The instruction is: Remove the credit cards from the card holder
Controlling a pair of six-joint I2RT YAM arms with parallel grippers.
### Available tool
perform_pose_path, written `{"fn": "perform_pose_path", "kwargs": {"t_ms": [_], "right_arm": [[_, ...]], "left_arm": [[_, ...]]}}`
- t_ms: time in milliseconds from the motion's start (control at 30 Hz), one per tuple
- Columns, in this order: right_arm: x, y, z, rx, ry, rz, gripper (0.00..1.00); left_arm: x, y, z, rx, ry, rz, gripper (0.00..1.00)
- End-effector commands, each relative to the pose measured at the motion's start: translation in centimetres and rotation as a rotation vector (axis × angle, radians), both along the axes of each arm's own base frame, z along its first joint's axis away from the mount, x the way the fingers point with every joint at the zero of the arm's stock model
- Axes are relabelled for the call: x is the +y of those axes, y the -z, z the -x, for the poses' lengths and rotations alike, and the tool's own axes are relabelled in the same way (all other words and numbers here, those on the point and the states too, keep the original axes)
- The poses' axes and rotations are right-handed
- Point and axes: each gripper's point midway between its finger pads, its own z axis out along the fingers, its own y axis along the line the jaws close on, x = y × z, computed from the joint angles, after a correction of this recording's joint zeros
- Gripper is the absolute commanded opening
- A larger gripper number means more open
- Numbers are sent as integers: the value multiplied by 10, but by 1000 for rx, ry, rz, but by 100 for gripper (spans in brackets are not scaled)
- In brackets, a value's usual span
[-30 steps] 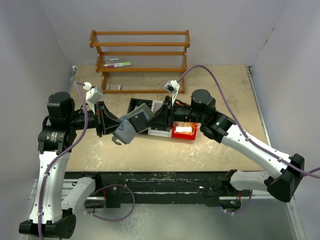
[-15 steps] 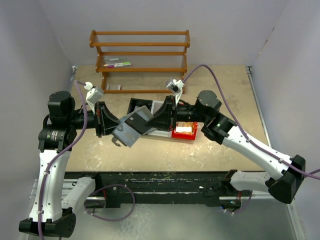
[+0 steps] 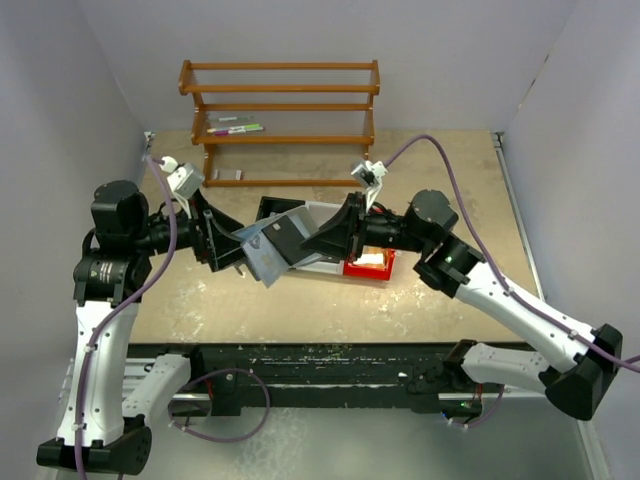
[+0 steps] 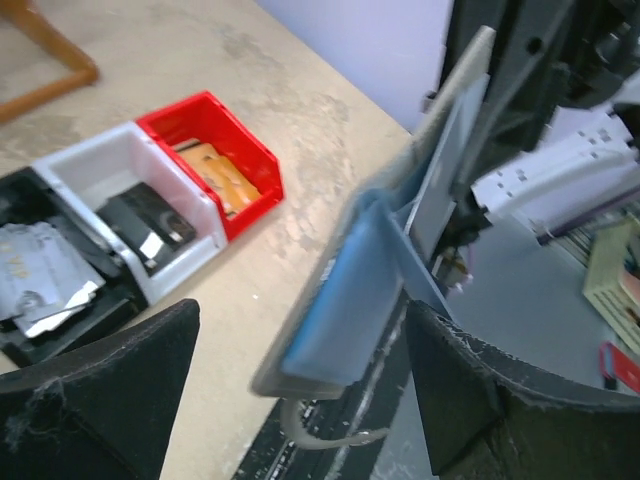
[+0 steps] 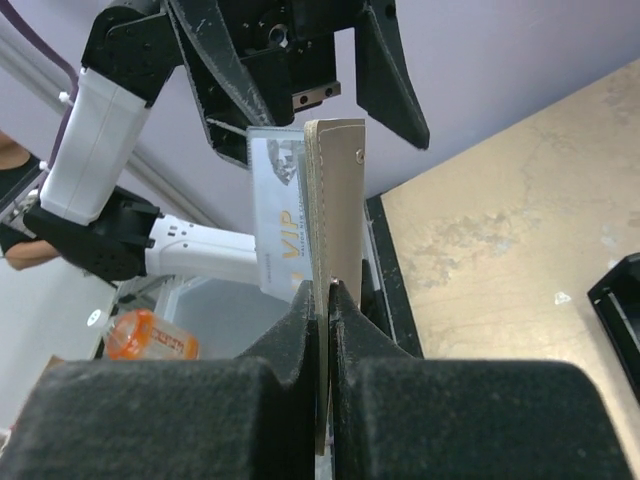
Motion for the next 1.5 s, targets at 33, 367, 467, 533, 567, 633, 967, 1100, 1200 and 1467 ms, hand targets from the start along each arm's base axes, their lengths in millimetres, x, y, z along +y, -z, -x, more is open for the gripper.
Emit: {"fn": "perform_pose_path", "kwargs": {"t_ms": [33, 367, 467, 533, 567, 633, 967, 1100, 1200, 1467], "right_arm": [[-20, -29, -3, -72, 110, -80, 0], [-28, -56, 9, -92, 78, -188, 0], [-30, -53, 8, -85, 86, -189, 0], [-33, -55, 7, -95, 97, -186, 0], [-34, -56, 7, -100, 101, -182, 0], [-35, -55, 8, -103, 100, -173, 0], [-18, -61, 12, -30, -23, -277, 0], [-13, -57, 7, -2, -30, -306, 0], [-12, -52, 7, 16, -38, -309, 0], [-17, -19, -31, 95, 195, -195, 32]], "left_arm": [[11, -31, -19, -126, -160, -8, 86], [-15, -50, 44, -86, 256, 154, 82], [-15, -53, 50, -107, 274, 151, 81], [-15, -52, 51, -110, 282, 146, 79], [-14, -52, 52, -113, 285, 142, 79], [-14, -52, 53, -118, 289, 137, 79], [-16, -39, 20, 38, 153, 230, 61], [-16, -35, 17, 62, 129, 231, 34], [-16, -34, 19, 67, 138, 230, 21], [-16, -38, 26, 55, 171, 219, 0]]}}
